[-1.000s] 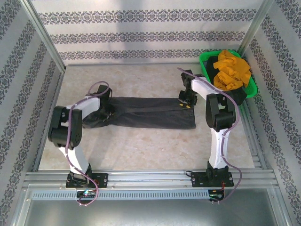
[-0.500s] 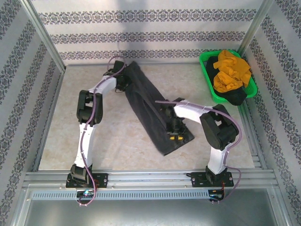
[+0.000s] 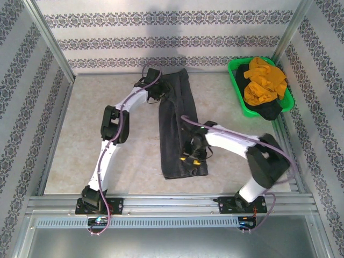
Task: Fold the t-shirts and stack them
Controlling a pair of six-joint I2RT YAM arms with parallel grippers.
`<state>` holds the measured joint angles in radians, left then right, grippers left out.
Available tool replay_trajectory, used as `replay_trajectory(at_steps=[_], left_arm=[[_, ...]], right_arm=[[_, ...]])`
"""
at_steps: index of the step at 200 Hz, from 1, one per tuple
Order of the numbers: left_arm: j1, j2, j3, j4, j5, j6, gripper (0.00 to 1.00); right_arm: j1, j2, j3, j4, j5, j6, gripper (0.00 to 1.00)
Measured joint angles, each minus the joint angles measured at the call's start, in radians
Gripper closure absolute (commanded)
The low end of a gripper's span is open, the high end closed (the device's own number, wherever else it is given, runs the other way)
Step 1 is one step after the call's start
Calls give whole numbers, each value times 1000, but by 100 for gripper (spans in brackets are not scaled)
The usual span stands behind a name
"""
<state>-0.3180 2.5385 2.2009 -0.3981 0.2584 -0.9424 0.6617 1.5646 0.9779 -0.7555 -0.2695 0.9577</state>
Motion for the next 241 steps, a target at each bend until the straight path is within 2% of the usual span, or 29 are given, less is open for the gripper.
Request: replay_trajectory(at_steps=[29, 55, 79, 109, 145, 182, 200, 213, 226, 231, 241], left_arm=[[4, -435, -582, 71, 3, -16, 43], [-11, -768, -928, 81, 66, -36, 44], [-89, -918, -1131, 49, 167, -38, 44], [-247, -970, -1343, -31, 306, -68, 42], [-360, -1010, -1463, -31, 371, -169, 39], [-441, -956, -1462, 64, 369, -278, 47], [-443, -937, -1458, 69, 368, -320, 61], [-442, -914, -1450, 61, 375, -345, 81], [-443, -902, -1442, 56, 384, -349, 96], [-445, -900, -1440, 68, 388, -355, 100], [-457, -900, -1438, 95, 384, -349, 100]], right_arm=[[-119, -242, -127, -6, -2, -82, 44], [-179, -318, -271, -47, -15, -144, 45], [-180, -293, -328, -47, -60, -179, 48], [-188, -211, -316, -2, -95, -221, 56], [-196, -137, -297, 29, -112, -254, 67], [-202, -124, -295, 52, -137, -267, 86], [-202, -122, -290, 56, -151, -268, 93], [-202, -122, -288, 57, -161, -272, 100], [-202, -122, -287, 53, -167, -280, 100], [-202, -124, -287, 50, -167, -280, 100], [-202, -130, -287, 40, -167, -282, 100]])
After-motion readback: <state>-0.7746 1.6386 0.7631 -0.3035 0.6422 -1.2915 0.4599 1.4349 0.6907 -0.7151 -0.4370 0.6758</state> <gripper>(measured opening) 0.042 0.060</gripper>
